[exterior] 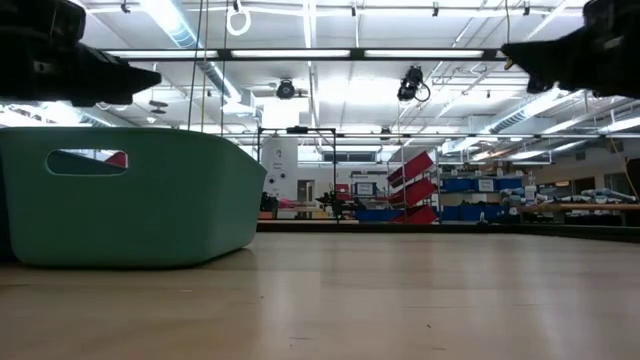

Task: Sort batteries
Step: Return to Home Position

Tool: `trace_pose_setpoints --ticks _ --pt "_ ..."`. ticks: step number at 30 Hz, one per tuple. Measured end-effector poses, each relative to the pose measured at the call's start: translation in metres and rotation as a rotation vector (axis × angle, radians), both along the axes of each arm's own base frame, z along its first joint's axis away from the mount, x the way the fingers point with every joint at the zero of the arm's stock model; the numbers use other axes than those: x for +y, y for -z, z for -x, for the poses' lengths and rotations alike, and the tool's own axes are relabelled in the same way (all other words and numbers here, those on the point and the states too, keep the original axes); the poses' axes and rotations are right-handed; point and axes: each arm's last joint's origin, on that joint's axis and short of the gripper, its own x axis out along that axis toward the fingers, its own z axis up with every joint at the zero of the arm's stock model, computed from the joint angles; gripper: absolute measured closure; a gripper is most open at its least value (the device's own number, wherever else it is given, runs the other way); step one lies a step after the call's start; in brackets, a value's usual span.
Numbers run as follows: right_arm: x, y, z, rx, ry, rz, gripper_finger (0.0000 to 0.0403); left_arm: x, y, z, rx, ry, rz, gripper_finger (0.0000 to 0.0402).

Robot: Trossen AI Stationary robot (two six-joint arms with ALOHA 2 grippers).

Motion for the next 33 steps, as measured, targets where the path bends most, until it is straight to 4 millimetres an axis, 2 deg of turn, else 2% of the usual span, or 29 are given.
trace_pose_setpoints --ticks 2,8,16,21,26,33 --pt "0.002 -0.003 0.001 -0.026 -0.074 0.002 0.0403 0.000 0.001 0.000 0.011 0.000 -0.003 0.0401" --pt "0.004 -0.025 0.008 -0.086 -0.082 0.002 0.0403 0.000 0.001 0.000 0.006 -0.008 0.024 0.0401" --pt "0.006 -0.010 0.003 0.035 -0.154 0.013 0.0403 0.003 0.001 0.000 0.005 -0.088 0.065 0.0401" --pt "0.002 0.001 0.000 0.079 -0.068 -0.007 0.0403 0.003 0.001 0.000 -0.006 -0.100 0.098 0.0401" --pt "0.002 0.003 -0.001 0.084 -0.080 -0.071 0.0403 0.003 0.001 0.000 -0.005 -0.100 0.104 0.0401" --pt "0.002 0.003 -0.001 0.083 -0.079 -0.066 0.0403 0.003 0.001 0.000 -0.005 -0.098 0.104 0.0401"
